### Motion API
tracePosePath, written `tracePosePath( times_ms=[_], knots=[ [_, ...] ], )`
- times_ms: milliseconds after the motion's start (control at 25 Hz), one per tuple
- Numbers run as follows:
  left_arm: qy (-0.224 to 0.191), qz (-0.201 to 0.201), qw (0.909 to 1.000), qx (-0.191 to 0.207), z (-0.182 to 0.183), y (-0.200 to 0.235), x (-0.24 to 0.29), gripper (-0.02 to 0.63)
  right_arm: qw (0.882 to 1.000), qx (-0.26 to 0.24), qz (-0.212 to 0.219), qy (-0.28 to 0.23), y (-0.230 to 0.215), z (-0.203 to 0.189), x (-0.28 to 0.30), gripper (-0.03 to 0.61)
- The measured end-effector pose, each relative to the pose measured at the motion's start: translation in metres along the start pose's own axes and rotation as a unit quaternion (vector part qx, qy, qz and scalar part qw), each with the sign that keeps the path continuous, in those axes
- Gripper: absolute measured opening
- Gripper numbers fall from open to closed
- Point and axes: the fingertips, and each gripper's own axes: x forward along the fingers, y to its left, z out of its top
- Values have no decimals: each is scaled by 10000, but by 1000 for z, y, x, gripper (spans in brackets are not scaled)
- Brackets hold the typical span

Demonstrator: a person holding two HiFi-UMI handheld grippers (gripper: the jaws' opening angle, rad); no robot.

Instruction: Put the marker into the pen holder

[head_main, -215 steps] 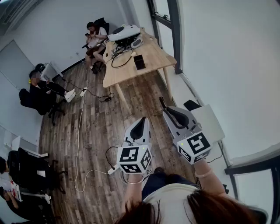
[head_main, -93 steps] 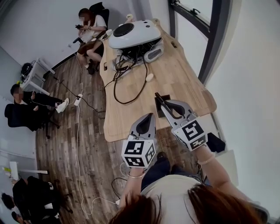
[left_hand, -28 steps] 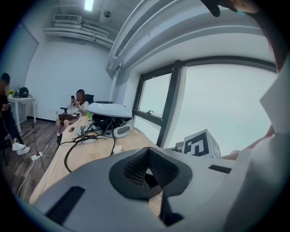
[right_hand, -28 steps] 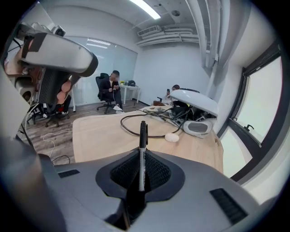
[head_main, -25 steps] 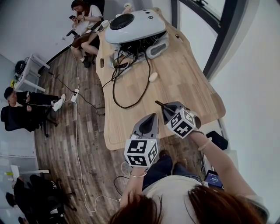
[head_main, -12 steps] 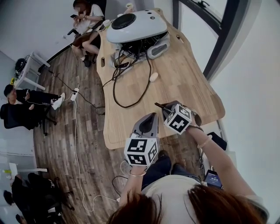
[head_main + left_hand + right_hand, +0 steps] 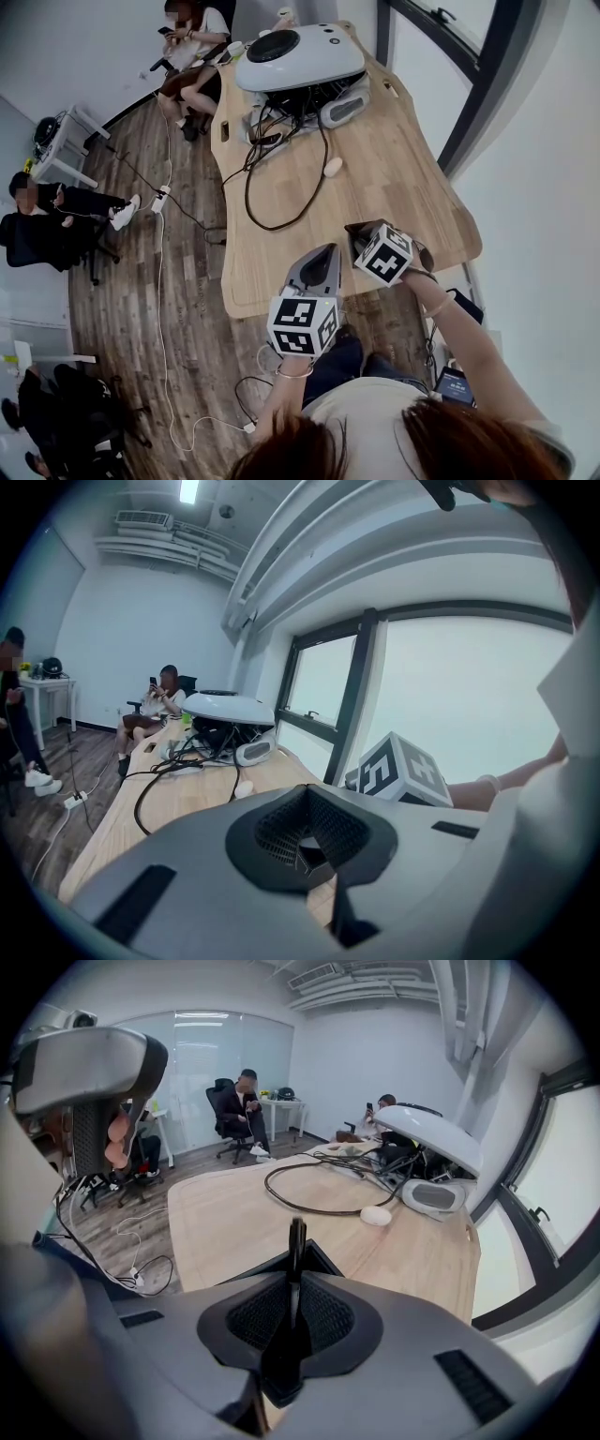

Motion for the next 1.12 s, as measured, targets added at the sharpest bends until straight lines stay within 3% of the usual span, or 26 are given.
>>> tracePosePath(
  times_ms=[400,760,1120],
  knots=[
    [-9,65,10000,-53,-1,4,-7,17,9997,173,-19,-177,-2,3,-4,89],
    [-177,240,9996,-13,5,0,-22,17,9864,708,-315,-1447,-4,27,-56,56],
    [-368,306,9988,28,6,-31,-50,17,9689,798,-561,-2273,17,27,-117,37]
  ],
)
